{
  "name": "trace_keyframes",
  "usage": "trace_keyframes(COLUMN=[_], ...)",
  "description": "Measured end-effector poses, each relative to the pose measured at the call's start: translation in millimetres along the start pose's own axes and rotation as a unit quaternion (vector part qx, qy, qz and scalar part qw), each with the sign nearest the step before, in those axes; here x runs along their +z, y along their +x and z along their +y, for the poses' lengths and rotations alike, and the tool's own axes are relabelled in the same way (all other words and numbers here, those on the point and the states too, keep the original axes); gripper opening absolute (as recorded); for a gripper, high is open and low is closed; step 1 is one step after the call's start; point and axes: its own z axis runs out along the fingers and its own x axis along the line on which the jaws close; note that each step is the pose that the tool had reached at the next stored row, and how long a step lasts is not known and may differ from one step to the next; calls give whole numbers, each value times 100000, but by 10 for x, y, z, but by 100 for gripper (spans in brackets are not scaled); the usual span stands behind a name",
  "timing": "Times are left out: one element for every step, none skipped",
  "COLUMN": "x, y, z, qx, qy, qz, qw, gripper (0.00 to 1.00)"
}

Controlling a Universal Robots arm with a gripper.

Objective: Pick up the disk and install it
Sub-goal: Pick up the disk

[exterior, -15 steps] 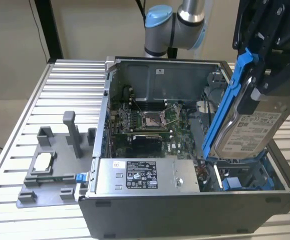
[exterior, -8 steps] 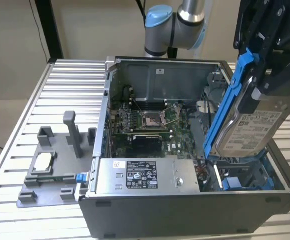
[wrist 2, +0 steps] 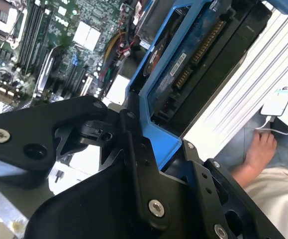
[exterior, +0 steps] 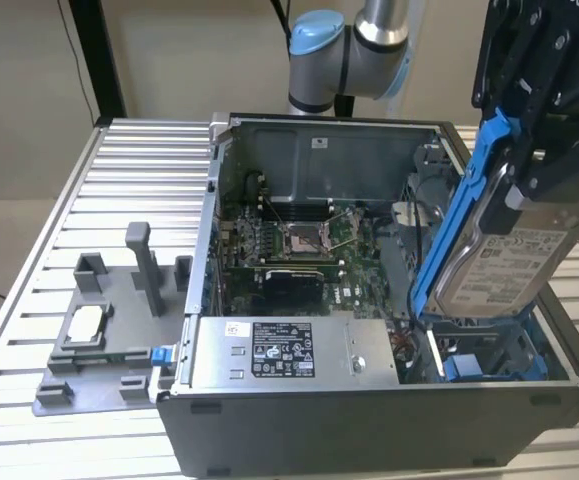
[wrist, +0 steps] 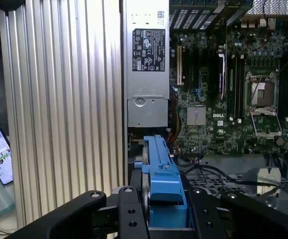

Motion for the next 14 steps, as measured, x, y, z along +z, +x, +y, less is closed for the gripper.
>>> trace_keyframes(x=[7,14,23,31,37,43,45,47,50,54,58,64,70,83], y=[-1,-2,-3,-4,-4,-4,-5,-5,-5,-5,-6,-6,-7,-7], z=[-17,-38,-58,-74,-86,-98,-103,-110,-116,-124,-132,-142,-154,-177], qx=[136,229,279,283,283,283,274,253,223,200,188,192,191,189], qy=[3,5,5,4,4,9,43,90,133,168,176,183,183,182], qz=[-41,-69,-78,-77,-76,-83,-84,-76,-84,-88,-86,-92,-89,-88], qw=[100000,100000,100000,100000,100000,100000,100000,100000,100000,100000,100000,100000,100000,100000], gripper=[0,0,0,0,0,0,0,0,0,0,0,0,0,0])
